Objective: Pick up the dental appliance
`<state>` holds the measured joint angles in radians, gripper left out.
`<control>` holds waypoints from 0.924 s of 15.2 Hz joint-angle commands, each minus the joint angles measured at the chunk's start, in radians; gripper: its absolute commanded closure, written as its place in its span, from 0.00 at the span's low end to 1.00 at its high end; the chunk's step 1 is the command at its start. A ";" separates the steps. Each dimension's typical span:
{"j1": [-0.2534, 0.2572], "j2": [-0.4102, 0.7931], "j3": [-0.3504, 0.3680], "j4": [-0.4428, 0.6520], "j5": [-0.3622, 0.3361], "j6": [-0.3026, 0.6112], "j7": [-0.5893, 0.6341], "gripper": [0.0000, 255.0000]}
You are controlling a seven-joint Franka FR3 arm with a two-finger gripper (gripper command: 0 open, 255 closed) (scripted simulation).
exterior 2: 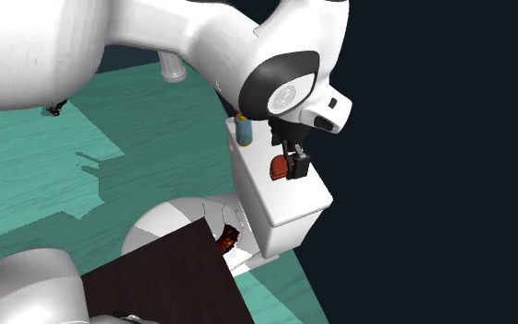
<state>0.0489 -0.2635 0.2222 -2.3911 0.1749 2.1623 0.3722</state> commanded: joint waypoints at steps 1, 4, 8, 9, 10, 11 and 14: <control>0.002 0.070 0.017 0.019 -0.005 0.051 0.029 0.00; 0.010 0.183 0.043 0.061 -0.023 0.119 0.082 0.00; 0.026 0.339 0.064 0.136 -0.065 0.195 0.159 0.00; 0.033 0.379 0.066 0.157 -0.077 0.212 0.179 0.00; 0.039 0.419 0.067 0.180 -0.090 0.226 0.198 0.00; 0.047 0.458 0.067 0.205 -0.103 0.240 0.218 0.00; 0.076 0.577 0.060 0.286 -0.140 0.272 0.272 0.00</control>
<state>0.1138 0.2723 0.2841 -2.1375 0.0480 2.4272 0.6225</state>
